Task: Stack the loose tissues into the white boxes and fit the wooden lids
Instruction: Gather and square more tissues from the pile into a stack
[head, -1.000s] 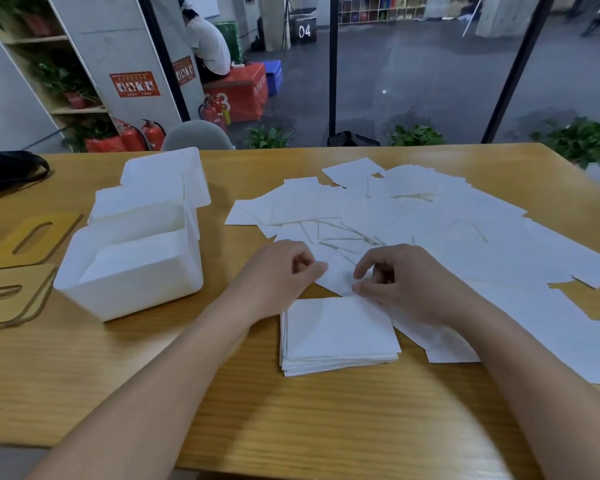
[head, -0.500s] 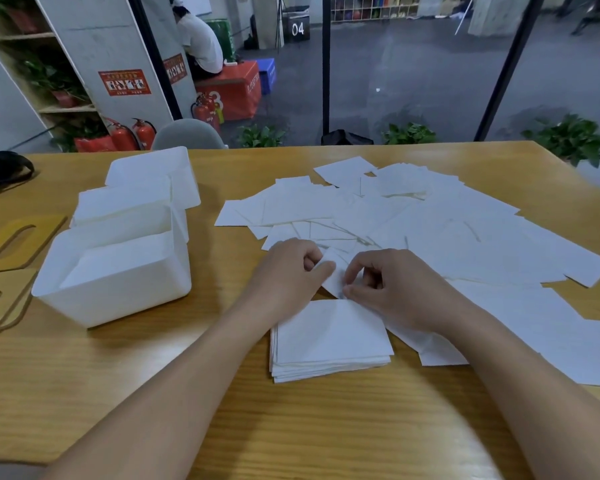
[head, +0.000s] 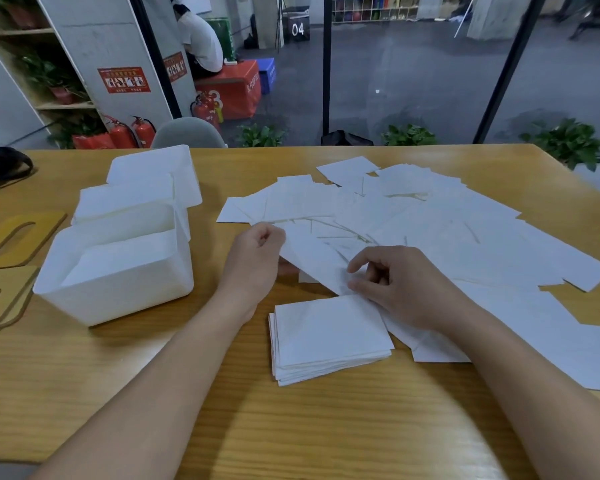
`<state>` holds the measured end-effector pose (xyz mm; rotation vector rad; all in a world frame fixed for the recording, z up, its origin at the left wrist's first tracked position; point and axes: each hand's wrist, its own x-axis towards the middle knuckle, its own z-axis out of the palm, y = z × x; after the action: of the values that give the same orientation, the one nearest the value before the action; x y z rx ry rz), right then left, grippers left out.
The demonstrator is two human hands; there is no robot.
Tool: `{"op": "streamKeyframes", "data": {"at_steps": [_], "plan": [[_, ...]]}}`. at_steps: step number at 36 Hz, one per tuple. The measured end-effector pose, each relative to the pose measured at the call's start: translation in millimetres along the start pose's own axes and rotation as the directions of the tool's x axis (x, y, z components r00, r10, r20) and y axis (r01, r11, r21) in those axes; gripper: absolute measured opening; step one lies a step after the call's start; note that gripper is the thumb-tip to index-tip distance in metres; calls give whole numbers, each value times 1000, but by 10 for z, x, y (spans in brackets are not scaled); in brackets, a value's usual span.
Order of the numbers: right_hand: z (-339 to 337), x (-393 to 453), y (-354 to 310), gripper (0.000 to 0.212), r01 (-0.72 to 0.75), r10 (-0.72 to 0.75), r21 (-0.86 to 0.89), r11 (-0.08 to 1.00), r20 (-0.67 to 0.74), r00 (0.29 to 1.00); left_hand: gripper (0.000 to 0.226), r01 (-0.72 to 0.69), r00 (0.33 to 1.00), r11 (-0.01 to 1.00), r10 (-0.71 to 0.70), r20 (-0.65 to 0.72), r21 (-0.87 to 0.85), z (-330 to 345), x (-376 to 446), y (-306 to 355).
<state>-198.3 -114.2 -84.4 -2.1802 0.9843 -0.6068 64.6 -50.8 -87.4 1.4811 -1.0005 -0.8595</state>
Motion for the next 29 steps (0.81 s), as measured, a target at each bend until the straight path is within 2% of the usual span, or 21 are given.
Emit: {"op": "streamKeyframes", "data": {"at_steps": [4, 7, 10, 14, 21, 23, 27, 29], "plan": [[-2, -9, -5, 6, 16, -16, -4, 1000, -2, 1000, 29, 110, 994, 979, -107, 24, -172, -67, 39, 30], [3, -14, -14, 6, 7, -7, -14, 1000, 2, 1000, 37, 127, 992, 986, -123, 38, -109, -71, 57, 45], [16, -18, -20, 5, 3, -3, -35, 999, 4, 1000, 20, 41, 998, 999, -42, 48, 24, -56, 36, 33], [24, -14, -30, 6, 2, -4, -38, 999, -48, 999, 14, -111, 994, 979, 111, 14, 170, -59, 3, 25], [32, 12, -88, 48, 36, -26, 39, 999, -222, 975, 16, -298, 947, 952, 304, 102, -68, -31, -95, 123], [16, 8, -111, 45, 45, -25, 88, 995, -219, 975, 19, -312, 937, 943, 326, 128, -117, -9, -136, 160], [-48, 7, -148, 11, 82, -22, 318, 945, -186, 982, 29, -257, 942, 950, 287, 174, -175, -45, -191, 174], [-86, -4, -161, 9, 93, -16, 405, 910, -190, 982, 40, -201, 944, 962, 240, 228, -183, -99, -217, 176]]}}
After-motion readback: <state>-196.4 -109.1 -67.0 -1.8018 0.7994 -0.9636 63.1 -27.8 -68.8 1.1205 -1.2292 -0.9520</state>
